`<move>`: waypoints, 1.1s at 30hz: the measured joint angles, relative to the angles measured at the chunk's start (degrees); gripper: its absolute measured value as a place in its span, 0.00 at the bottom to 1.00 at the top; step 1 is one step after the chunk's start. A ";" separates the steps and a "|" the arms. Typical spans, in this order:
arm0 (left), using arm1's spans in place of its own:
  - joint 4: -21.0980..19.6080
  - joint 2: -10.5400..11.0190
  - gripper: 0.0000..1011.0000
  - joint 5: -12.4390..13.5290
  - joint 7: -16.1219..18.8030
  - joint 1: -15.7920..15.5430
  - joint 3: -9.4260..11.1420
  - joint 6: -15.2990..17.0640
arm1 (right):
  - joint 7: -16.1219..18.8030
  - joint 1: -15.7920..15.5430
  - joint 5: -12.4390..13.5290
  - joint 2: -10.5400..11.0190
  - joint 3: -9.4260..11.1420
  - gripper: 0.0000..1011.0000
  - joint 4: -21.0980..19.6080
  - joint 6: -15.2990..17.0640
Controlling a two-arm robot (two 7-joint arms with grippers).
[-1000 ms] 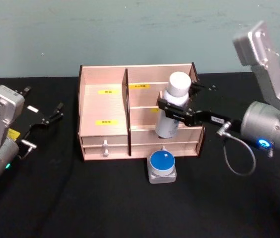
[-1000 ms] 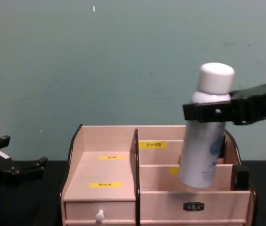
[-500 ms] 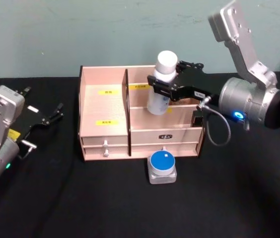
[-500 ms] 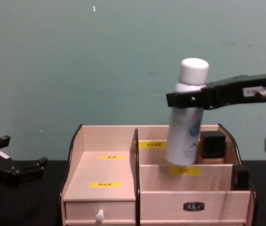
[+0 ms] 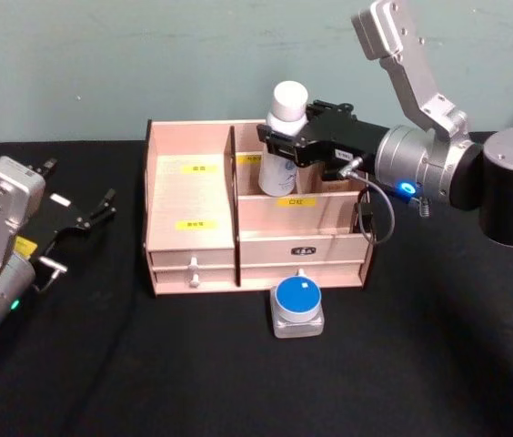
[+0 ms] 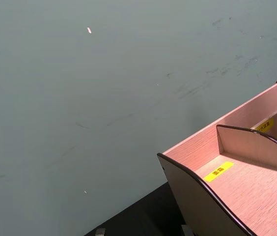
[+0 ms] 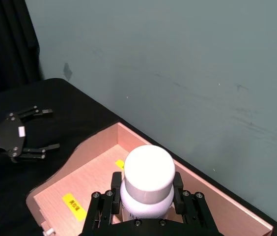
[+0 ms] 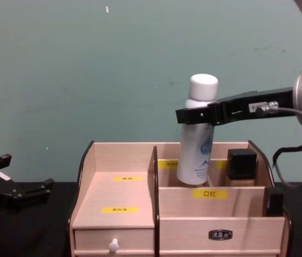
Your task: Pick up the facial cleanser and watermelon frost from the table and place them into the tiered storage box.
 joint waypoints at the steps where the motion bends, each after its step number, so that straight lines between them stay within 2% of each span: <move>1: 0.00 0.00 0.99 0.00 0.00 0.00 0.00 0.00 | 0.07 0.18 -0.09 -0.18 -0.02 0.59 0.45 -0.09; 7: 0.00 0.00 0.99 0.00 0.00 0.00 0.00 0.00 | 0.59 1.12 -0.50 -1.06 0.00 0.59 2.79 -0.60; 22: 0.00 0.00 0.99 0.00 0.00 0.00 0.00 0.00 | 1.14 1.61 -1.71 -1.98 -0.06 0.59 4.65 -1.10; 33: 0.00 0.00 0.99 0.00 0.00 0.00 0.00 0.00 | 1.87 2.36 -3.15 -3.17 -1.15 0.59 7.72 -1.07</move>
